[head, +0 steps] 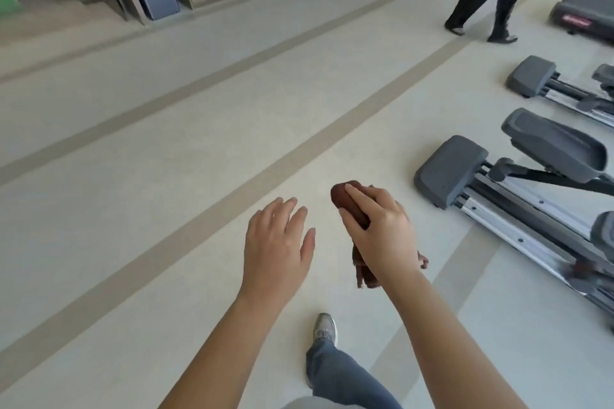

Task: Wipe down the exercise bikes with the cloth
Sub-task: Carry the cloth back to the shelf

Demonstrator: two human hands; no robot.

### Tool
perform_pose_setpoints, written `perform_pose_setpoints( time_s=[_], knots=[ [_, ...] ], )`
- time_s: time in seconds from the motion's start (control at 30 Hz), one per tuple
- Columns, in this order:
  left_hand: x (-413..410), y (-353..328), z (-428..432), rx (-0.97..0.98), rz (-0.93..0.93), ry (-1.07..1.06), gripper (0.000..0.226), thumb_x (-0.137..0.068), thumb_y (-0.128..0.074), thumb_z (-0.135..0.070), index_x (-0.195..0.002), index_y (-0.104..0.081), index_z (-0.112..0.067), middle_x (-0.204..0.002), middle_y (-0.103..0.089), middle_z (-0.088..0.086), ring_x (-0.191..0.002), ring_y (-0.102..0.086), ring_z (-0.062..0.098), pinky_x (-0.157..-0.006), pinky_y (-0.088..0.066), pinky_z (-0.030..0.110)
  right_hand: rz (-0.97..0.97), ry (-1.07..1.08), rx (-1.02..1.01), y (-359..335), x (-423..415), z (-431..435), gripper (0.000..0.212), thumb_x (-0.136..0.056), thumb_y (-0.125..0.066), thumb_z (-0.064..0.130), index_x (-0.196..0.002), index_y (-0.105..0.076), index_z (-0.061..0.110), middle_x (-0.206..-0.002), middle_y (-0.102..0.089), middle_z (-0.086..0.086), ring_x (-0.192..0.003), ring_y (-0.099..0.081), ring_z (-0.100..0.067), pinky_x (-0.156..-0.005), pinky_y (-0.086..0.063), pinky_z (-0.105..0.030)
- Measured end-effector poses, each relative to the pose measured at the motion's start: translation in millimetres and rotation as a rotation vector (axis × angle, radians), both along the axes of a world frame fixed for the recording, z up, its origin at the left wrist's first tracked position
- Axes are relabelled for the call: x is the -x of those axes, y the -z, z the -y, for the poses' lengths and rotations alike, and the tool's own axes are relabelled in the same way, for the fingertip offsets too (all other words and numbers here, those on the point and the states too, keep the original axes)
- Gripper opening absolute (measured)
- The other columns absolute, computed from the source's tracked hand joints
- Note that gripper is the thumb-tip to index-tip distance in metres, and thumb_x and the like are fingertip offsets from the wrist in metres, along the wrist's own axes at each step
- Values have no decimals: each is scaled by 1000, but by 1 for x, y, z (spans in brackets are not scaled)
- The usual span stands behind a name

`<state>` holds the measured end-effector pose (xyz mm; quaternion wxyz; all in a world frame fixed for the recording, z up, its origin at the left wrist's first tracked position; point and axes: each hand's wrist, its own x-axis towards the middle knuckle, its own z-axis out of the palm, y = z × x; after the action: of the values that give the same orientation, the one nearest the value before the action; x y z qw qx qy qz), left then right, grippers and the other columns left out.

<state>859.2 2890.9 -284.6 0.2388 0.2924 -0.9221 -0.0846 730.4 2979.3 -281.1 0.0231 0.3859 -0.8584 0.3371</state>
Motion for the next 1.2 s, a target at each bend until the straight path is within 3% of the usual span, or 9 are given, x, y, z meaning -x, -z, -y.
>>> perform_pose_setpoints(
  time_s=[0.23,0.37,0.53,0.73,1.0,1.2],
  knots=[
    [86,-19,86,30,-20,-60,26,-79,-65,-17,-101,-64,-3,-109,-64,14,-105,-57,34,-87,-45,45,-5,-78,-3,-16,93,87,33,-83,-63,21,-116,-63,25,-116,-62,-5,-105,-56,-28,-75,-47,-32],
    [102,-17,137,21,26,-125,28,-81,-62,-18,-104,-64,-2,-111,-64,16,-107,-56,36,-90,-44,48,-3,-122,50,-19,113,144,32,-80,-67,19,-111,-66,24,-111,-64,-2,-98,-60,-27,-71,-42,-25],
    [124,-16,216,-30,67,-177,34,-84,-49,-25,-106,-63,-3,-113,-63,16,-108,-56,36,-90,-45,51,9,-204,43,-11,136,238,31,-80,-68,21,-111,-66,24,-111,-65,-3,-99,-61,-28,-72,-46,-28],
    [143,-22,351,-31,56,-216,32,-82,-61,-22,-108,-63,-4,-116,-63,15,-110,-56,35,-92,-44,53,-29,-299,85,-21,155,381,33,-77,-71,20,-110,-67,21,-111,-66,-6,-105,-61,-30,-69,-55,-40],
    [166,-58,534,71,-43,-224,30,-83,-58,-20,-108,-64,-5,-116,-63,12,-110,-56,32,-92,-41,51,-85,-324,155,-57,179,566,34,-79,-70,19,-112,-66,22,-114,-64,-6,-110,-58,-30,-75,-53,-40],
    [190,-49,619,16,-5,-254,33,-78,-67,-17,-108,-64,-4,-116,-63,15,-109,-57,33,-92,-41,54,-109,-306,150,-49,204,659,33,-78,-71,20,-111,-66,22,-112,-65,-7,-108,-59,-30,-74,-53,-39]
  ],
)
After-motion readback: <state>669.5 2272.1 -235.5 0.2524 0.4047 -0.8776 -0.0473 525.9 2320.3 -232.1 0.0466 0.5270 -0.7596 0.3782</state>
